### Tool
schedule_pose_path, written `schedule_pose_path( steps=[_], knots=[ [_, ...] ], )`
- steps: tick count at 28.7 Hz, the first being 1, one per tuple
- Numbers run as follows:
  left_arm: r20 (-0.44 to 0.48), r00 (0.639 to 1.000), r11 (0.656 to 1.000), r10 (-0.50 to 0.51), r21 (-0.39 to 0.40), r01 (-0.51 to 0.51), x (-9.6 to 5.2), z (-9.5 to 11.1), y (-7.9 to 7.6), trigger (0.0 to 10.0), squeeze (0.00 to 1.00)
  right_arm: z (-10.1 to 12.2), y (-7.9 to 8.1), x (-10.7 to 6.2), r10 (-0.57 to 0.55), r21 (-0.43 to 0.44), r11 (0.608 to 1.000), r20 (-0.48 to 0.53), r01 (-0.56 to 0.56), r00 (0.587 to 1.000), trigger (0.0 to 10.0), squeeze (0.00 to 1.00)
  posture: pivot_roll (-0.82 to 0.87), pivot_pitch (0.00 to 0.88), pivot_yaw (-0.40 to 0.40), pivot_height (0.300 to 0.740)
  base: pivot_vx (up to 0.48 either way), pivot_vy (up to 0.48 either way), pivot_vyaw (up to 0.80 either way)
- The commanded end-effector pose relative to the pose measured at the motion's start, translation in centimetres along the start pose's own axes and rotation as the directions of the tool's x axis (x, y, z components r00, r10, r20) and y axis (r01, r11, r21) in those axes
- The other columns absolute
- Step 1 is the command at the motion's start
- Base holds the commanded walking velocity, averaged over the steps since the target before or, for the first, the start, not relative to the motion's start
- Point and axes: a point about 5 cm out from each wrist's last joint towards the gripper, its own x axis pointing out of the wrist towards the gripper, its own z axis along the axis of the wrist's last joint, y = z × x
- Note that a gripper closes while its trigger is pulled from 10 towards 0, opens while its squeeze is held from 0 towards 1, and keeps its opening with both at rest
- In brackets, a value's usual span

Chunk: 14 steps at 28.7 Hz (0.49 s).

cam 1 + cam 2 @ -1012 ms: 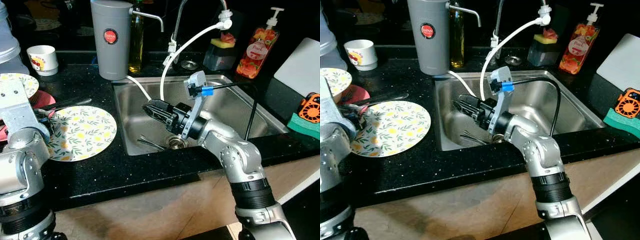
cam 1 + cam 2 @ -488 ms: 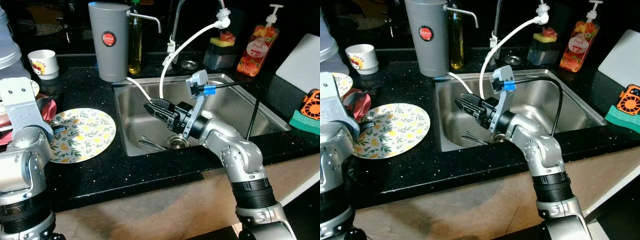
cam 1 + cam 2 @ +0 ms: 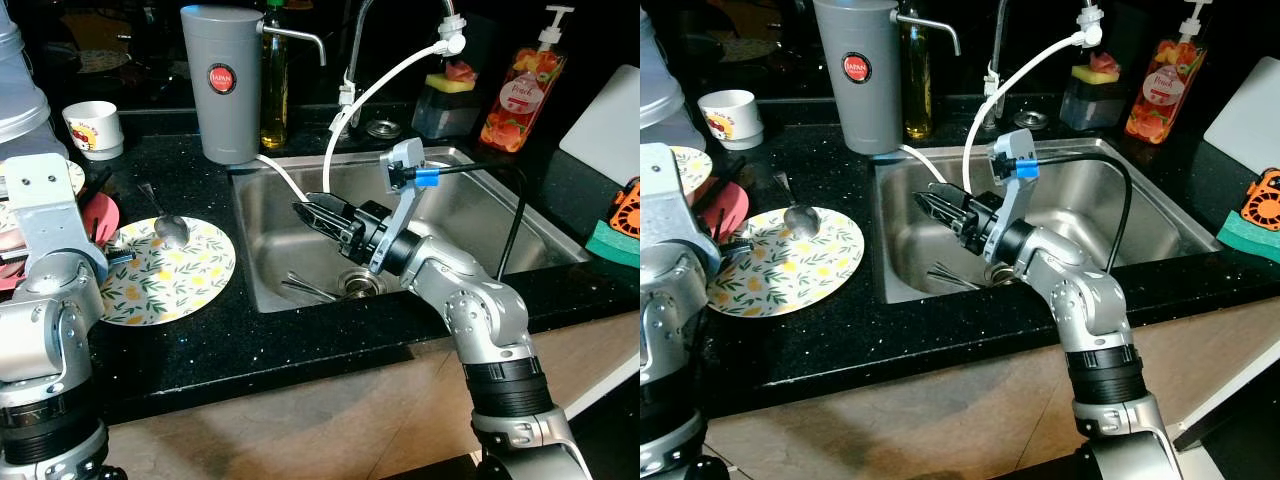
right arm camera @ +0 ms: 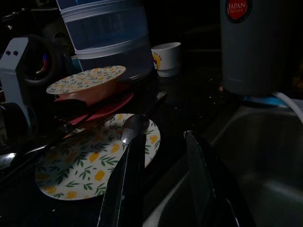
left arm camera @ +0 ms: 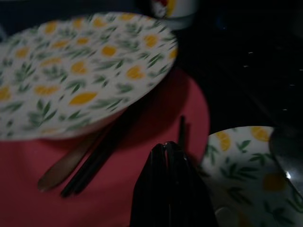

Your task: Kitchen organization

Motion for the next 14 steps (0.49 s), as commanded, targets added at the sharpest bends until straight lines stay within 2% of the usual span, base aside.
schedule_pose_path(
  steps=[1,2,4,5,8,11,12,14],
  knots=[
    [0.030,0.995,0.994,-0.091,0.064,0.089,-0.1,0.5,-1.4,10.0,0.06,0.1,0.0,-0.3,-0.007,-0.001,1.000,0.019,0.007,1.000,10.0,0.00,0.07,0.095,0.012,0.740,0.000,0.000,0.00],
    [0.028,0.994,0.992,-0.103,0.077,0.101,-0.2,0.5,-1.7,10.0,0.77,0.2,-0.1,-0.3,-0.007,-0.002,1.000,0.018,0.007,1.000,10.0,0.00,0.07,0.095,0.013,0.740,0.000,0.000,0.00],
    [0.027,0.994,0.991,-0.108,0.082,0.105,-0.2,0.5,-1.8,10.0,0.77,0.2,-0.1,-0.3,-0.008,-0.002,1.000,0.018,0.008,1.000,10.0,0.00,0.06,0.096,0.014,0.740,0.000,0.000,0.00],
    [0.018,0.993,0.990,-0.119,0.082,0.117,-0.3,0.3,-2.1,10.0,1.00,0.2,-0.1,-0.3,-0.008,-0.003,1.000,0.017,0.008,1.000,10.0,0.00,0.06,0.096,0.015,0.740,0.000,0.000,0.00],
    [-0.028,0.991,0.988,-0.128,0.082,0.130,-0.5,-0.4,-2.5,10.0,1.00,0.4,-0.1,-0.4,-0.008,-0.007,1.000,0.015,0.008,1.000,10.0,0.00,0.06,0.097,0.014,0.740,0.000,0.000,0.00],
    [-0.022,0.993,0.990,-0.120,0.077,0.121,-0.5,-0.5,-2.6,10.0,1.00,0.4,-0.2,-0.6,-0.007,-0.011,1.000,0.002,0.007,1.000,10.0,0.00,0.05,0.099,0.013,0.740,0.000,0.000,0.00],
    [-0.007,0.992,0.988,-0.122,0.093,0.122,-0.4,-0.4,-2.7,10.0,0.00,0.3,-0.3,-0.6,-0.009,-0.013,1.000,-0.003,0.009,1.000,10.0,0.00,0.05,0.098,0.009,0.740,0.000,0.000,0.00],
    [0.014,0.991,0.987,-0.133,0.095,0.131,-0.4,-0.2,-2.8,10.0,0.00,0.3,-0.4,-0.7,-0.013,-0.014,1.000,-0.006,0.013,1.000,10.0,0.00,0.05,0.098,0.009,0.740,0.000,0.000,0.00]
  ],
)
